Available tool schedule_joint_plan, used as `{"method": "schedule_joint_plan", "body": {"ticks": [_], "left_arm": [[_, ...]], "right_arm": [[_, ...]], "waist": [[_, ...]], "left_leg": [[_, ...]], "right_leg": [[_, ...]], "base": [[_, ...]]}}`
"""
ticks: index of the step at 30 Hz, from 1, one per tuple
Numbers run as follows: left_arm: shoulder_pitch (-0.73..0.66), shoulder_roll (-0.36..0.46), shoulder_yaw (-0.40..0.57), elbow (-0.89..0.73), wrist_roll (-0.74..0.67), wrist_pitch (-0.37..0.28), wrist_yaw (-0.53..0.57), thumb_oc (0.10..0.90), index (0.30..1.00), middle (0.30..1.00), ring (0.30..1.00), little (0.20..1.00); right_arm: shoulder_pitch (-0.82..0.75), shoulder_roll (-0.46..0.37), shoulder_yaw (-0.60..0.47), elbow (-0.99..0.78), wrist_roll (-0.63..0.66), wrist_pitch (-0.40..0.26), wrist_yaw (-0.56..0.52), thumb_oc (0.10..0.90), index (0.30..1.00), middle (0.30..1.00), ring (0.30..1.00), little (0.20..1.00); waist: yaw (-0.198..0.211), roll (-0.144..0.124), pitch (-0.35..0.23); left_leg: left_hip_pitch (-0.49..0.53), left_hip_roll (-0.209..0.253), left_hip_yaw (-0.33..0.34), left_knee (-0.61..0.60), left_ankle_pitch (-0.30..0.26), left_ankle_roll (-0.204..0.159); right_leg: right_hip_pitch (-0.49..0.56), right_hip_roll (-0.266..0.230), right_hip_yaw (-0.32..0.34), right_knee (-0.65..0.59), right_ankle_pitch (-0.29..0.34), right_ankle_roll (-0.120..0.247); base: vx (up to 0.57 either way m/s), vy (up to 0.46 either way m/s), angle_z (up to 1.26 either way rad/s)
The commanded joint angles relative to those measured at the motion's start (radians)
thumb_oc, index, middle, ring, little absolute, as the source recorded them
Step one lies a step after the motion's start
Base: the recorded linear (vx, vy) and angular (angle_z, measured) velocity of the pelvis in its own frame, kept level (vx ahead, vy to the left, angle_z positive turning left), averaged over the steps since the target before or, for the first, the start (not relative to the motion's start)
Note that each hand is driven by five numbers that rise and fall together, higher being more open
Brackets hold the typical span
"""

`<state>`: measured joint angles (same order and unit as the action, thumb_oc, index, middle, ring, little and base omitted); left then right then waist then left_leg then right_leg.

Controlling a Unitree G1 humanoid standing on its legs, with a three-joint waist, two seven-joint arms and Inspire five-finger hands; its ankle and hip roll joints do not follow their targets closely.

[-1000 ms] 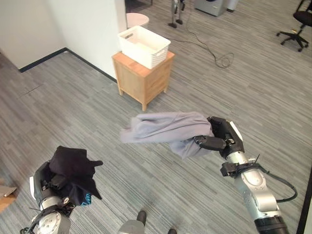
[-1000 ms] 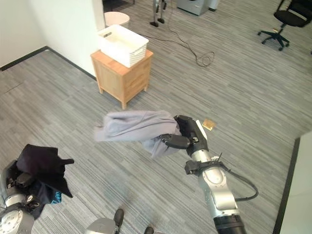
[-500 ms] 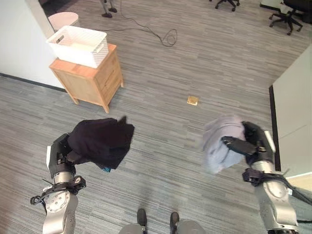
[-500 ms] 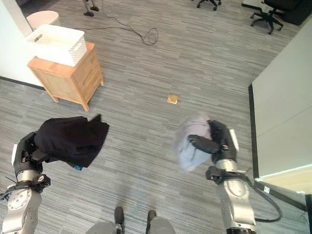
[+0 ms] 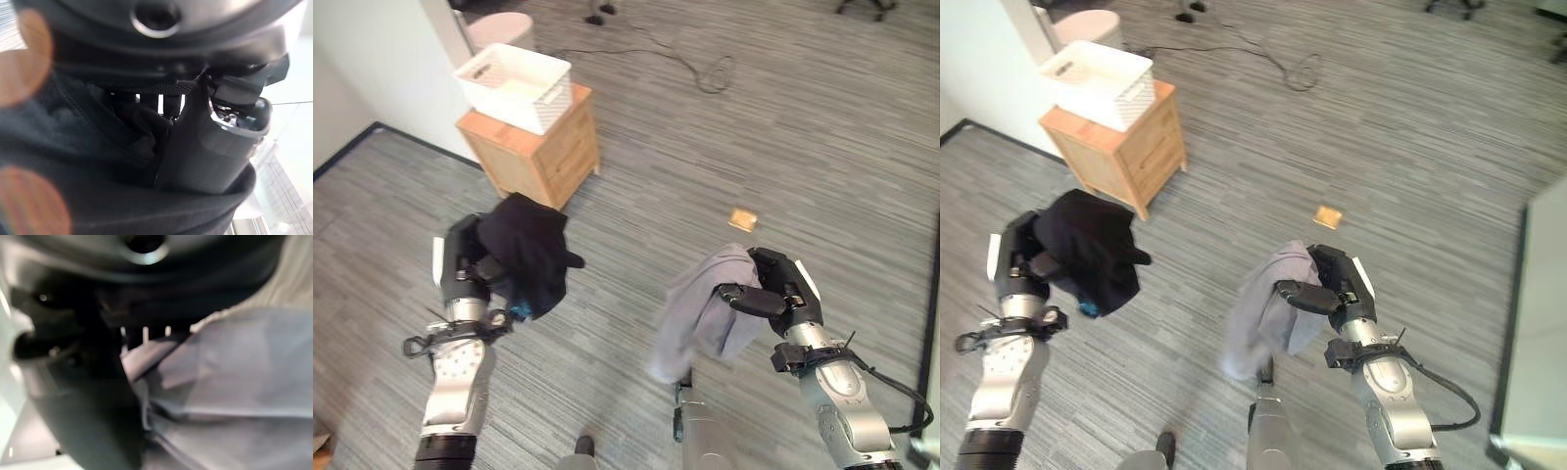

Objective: Pick up bed clothes into laundry basket.

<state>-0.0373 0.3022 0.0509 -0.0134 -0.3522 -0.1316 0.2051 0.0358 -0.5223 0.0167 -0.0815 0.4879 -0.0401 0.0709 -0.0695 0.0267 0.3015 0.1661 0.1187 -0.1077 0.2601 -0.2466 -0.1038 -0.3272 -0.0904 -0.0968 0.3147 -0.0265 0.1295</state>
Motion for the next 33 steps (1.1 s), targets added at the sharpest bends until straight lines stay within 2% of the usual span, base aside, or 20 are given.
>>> {"method": "schedule_joint_plan", "body": {"ticks": [1,2,3,4,5,6,7,9,11,12,13,16,17,18,20,26,33], "left_arm": [[-0.056,0.075,0.037,-0.134,-0.031,-0.146,-0.036,0.4,0.3,0.3,0.3,0.3],[-0.063,0.064,0.014,-0.142,-0.051,-0.136,-0.057,0.4,0.3,0.3,0.3,0.3],[-0.073,0.063,0.001,-0.142,-0.05,-0.134,-0.057,0.4,0.3,0.3,0.3,0.3],[-0.074,0.063,0.001,-0.142,-0.05,-0.134,-0.056,0.4,0.3,0.3,0.3,0.3],[-0.089,0.062,-0.004,-0.127,-0.053,-0.137,-0.051,0.4,0.3,0.3,0.3,0.3],[-0.1,0.048,-0.02,-0.118,-0.07,-0.143,-0.036,0.4,0.3,0.3,0.3,0.3],[-0.101,0.041,-0.017,-0.11,-0.075,-0.147,-0.02,0.4,0.3,0.3,0.3,0.3],[-0.103,0.031,-0.017,-0.09,-0.077,-0.149,0.002,0.4,0.3,0.3,0.3,0.3],[-0.103,0.026,-0.021,-0.084,-0.078,-0.154,0.005,0.4,0.3,0.3,0.3,0.3],[-0.104,0.023,-0.025,-0.08,-0.076,-0.157,0.015,0.4,0.3,0.3,0.3,0.3],[-0.103,0.018,-0.032,-0.079,-0.074,-0.156,0.023,0.4,0.3,0.3,0.3,0.3],[-0.095,0.023,-0.023,-0.086,-0.064,-0.161,0.033,0.4,0.3,0.3,0.3,0.3],[-0.094,0.024,-0.023,-0.086,-0.064,-0.161,0.033,0.4,0.3,0.3,0.3,0.3],[-0.103,0.032,-0.022,-0.078,-0.058,-0.159,0.033,0.4,0.3,0.3,0.3,0.3],[-0.106,0.036,-0.023,-0.07,-0.051,-0.155,0.033,0.4,0.3,0.3,0.3,0.3],[-0.077,0.055,0.004,-0.073,-0.035,-0.156,0.036,0.4,0.3,0.3,0.3,0.3],[-0.027,0.067,0.04,-0.062,-0.025,-0.151,0.052,0.4,0.3,0.3,0.3,0.3]], "right_arm": [[-0.096,0.003,-0.009,-0.07,0.069,-0.113,0.044,0.4,0.3,0.3,0.3,0.3],[-0.084,-0.023,0.005,-0.088,0.063,-0.112,0.057,0.4,0.3,0.3,0.3,0.3],[-0.081,-0.034,0.01,-0.086,0.053,-0.116,0.049,0.4,0.3,0.3,0.3,0.3],[-0.081,-0.033,0.011,-0.085,0.052,-0.117,0.048,0.4,0.3,0.3,0.3,0.3],[-0.076,-0.034,0.009,-0.075,0.054,-0.121,0.034,0.4,0.3,0.3,0.3,0.3],[-0.094,-0.035,0.028,-0.052,0.057,-0.12,0.013,0.4,0.3,0.3,0.3,0.3],[-0.107,-0.034,0.037,-0.055,0.058,-0.12,0.008,0.4,0.3,0.3,0.3,0.3],[-0.123,-0.034,0.051,-0.059,0.061,-0.121,0.009,0.4,0.3,0.3,0.3,0.3],[-0.134,-0.034,0.061,-0.05,0.06,-0.12,0.012,0.4,0.3,0.3,0.3,0.3],[-0.14,-0.029,0.071,-0.047,0.059,-0.12,0.01,0.4,0.3,0.3,0.3,0.3],[-0.154,-0.016,0.092,-0.039,0.058,-0.119,0.007,0.4,0.3,0.3,0.3,0.3],[-0.158,0.008,0.116,-0.027,0.05,-0.115,0.011,0.4,0.3,0.3,0.3,0.3],[-0.157,0.009,0.117,-0.028,0.05,-0.115,0.011,0.4,0.3,0.3,0.3,0.3],[-0.137,0.019,0.111,-0.03,0.04,-0.111,0.017,0.4,0.3,0.3,0.3,0.3],[-0.096,0.02,0.095,-0.036,0.025,-0.106,0.028,0.4,0.3,0.3,0.3,0.3],[0.002,0.054,0.071,-0.04,-0.006,-0.101,0.04,0.4,0.3,0.3,0.3,0.3],[0.012,0.076,0.081,-0.055,-0.031,-0.092,0.041,0.4,0.3,0.3,0.3,0.3]], "waist": [[-0.036,-0.068,-0.134],[-0.017,-0.102,-0.106],[-0.02,-0.12,-0.1],[-0.017,-0.116,-0.096],[-0.01,-0.117,-0.086],[0.024,-0.112,-0.066],[0.031,-0.111,-0.064],[0.037,-0.112,-0.069],[0.042,-0.111,-0.068],[0.048,-0.108,-0.067],[0.061,-0.102,-0.069],[0.068,-0.102,-0.074],[0.069,-0.103,-0.073],[0.064,-0.102,-0.086],[0.047,-0.097,-0.103],[0.027,-0.089,-0.12],[0.026,-0.087,-0.118]], "left_leg": [[0.092,0.016,0.099,0.166,0.221,-0.038],[-0.052,0.066,0.181,0.406,0.251,-0.018],[-0.08,0.112,0.26,0.426,0.264,-0.003],[-0.077,0.117,0.262,0.43,0.26,-0.004],[-0.088,0.152,0.304,0.421,0.282,-0.004],[-0.157,0.138,0.313,0.38,0.252,-0.014],[-0.185,0.119,0.302,0.373,0.236,-0.017],[-0.23,0.103,0.307,0.276,0.236,-0.016],[-0.232,0.086,0.296,0.246,0.236,-0.017],[-0.244,0.065,0.279,0.205,0.235,-0.015],[-0.262,0.025,0.238,0.111,0.23,-0.008],[-0.215,-0.007,0.185,0.018,0.223,-0.004],[-0.211,-0.008,0.187,0.016,0.223,-0.004],[-0.161,-0.023,0.174,-0.071,0.204,0.007],[-0.115,-0.035,0.176,-0.151,0.198,0.024],[-0.098,-0.061,0.189,-0.212,0.193,0.049],[-0.099,-0.076,0.207,-0.182,0.154,0.073]], "right_leg": [[0.103,-0.024,-0.013,-0.177,0.065,-0.002],[0.216,-0.01,-0.038,-0.231,0.026,-0.057],[0.247,-0.008,-0.06,-0.248,0.01,-0.076],[0.251,-0.003,-0.059,-0.25,0.011,-0.077],[0.289,0.012,-0.061,-0.268,-0.01,-0.089],[0.356,0.02,-0.069,-0.292,-0.031,-0.089],[0.376,0.022,-0.07,-0.301,-0.037,-0.085],[0.391,0.02,-0.072,-0.299,-0.05,-0.082],[0.407,0.02,-0.066,-0.296,-0.06,-0.082],[0.414,0.023,-0.058,-0.289,-0.072,-0.083],[0.43,0.034,-0.041,-0.269,-0.088,-0.082],[0.437,0.043,0.0,-0.238,-0.104,-0.083],[0.438,0.043,0.002,-0.237,-0.105,-0.083],[0.44,0.048,0.015,-0.243,-0.105,-0.077],[0.441,0.047,0.025,-0.255,-0.1,-0.067],[0.415,0.027,0.055,-0.277,-0.084,-0.039],[0.39,0.01,0.099,-0.245,-0.077,-0.016]], "base": [[0.57,-0.591,0.28],[0.38,-0.496,-0.08],[0.37,-0.501,-0.24],[0.19,-0.233,-0.02],[0.33,-0.2,0.17],[0.42,-0.229,0.19],[0.42,-0.176,0.18],[0.29,-0.053,0.2],[0.18,-0.007,-0.23],[0.26,0.012,-0.39],[0.33,0.029,-0.35],[0.22,0.048,-0.51],[0.17,0.063,-0.82],[0.16,0.077,-0.72],[0.15,0.092,-0.53],[0.03,0.096,-0.02],[0.01,0.085,-0.05]]}}
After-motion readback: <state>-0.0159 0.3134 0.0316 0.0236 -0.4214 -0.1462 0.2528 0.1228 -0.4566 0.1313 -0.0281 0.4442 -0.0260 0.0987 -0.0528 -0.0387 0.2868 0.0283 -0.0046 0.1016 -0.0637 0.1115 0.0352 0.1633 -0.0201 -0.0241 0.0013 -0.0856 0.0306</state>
